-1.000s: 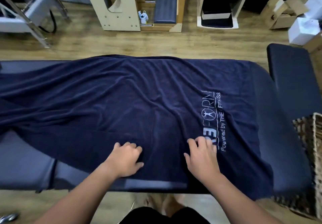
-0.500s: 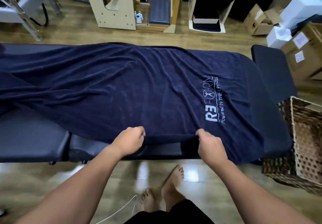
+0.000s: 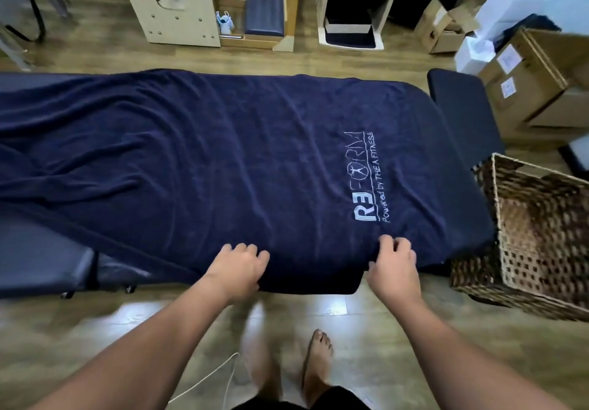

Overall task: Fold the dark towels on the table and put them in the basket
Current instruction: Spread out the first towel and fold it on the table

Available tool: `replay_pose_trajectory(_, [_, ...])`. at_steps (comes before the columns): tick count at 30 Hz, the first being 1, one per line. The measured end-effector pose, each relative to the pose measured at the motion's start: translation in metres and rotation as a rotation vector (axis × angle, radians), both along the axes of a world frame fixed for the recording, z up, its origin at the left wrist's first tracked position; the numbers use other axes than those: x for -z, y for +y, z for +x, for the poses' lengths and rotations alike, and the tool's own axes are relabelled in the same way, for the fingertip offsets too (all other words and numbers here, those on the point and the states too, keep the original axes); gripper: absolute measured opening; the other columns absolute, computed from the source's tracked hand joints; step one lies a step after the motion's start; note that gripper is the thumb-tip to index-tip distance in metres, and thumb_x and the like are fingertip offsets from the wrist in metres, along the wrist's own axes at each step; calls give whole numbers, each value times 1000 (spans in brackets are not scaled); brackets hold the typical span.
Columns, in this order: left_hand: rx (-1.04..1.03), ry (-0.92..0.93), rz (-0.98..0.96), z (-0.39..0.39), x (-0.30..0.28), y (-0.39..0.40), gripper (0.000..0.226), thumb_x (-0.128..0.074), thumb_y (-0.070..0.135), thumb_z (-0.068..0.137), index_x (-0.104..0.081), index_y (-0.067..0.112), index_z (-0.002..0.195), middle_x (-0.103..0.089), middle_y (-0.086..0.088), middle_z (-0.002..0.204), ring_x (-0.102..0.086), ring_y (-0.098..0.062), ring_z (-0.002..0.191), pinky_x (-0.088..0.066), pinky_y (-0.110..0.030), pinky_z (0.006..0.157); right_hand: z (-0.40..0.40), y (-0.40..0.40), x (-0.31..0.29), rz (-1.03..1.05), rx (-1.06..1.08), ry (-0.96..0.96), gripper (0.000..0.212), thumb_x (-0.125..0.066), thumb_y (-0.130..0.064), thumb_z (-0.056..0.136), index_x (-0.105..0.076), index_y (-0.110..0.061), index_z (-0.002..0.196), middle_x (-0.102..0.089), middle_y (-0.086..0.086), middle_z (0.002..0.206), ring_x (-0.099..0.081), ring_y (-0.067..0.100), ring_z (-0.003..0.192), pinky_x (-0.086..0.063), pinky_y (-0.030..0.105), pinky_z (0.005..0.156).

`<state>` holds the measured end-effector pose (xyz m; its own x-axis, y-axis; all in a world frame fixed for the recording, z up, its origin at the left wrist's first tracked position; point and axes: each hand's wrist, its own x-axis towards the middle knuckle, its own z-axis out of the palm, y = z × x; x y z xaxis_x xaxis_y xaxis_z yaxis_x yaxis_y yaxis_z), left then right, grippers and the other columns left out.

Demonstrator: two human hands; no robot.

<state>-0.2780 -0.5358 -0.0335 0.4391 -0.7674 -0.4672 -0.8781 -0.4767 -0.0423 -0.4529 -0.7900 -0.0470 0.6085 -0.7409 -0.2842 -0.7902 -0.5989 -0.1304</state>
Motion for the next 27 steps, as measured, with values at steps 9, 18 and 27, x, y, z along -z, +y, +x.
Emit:
replay_pose_trajectory(9, [-239, 96, 11, -5, 3, -65, 30, -56, 38, 100, -51, 11, 113, -60, -9, 118, -62, -32, 106, -45, -38, 79, -10, -47, 11, 4, 291, -105, 36, -59, -17, 97, -46, -12, 130, -41, 20, 132, -51, 44, 107, -44, 45, 82])
replay_pose_trajectory(18, [-344, 170, 53, -15, -1, -89, 8, -51, 19, 94, -46, 19, 87, -63, -4, 100, -65, -30, 93, -46, -34, 69, -12, -84, 1, -2, 27, -38, 15, -51, 2, 86, -55, -5, 99, -62, 17, 100, -60, 39, 94, -45, 40, 75])
replay_pose_trajectory(27, [-306, 367, 33, -56, 9, -125, 20, -53, 20, 93, -43, 22, 75, -53, 3, 82, -58, -23, 79, -49, -37, 67, -53, -163, -10, -20, 287, -48, 29, -57, -20, 95, -51, -7, 120, -45, 21, 127, -59, 49, 101, -47, 47, 84])
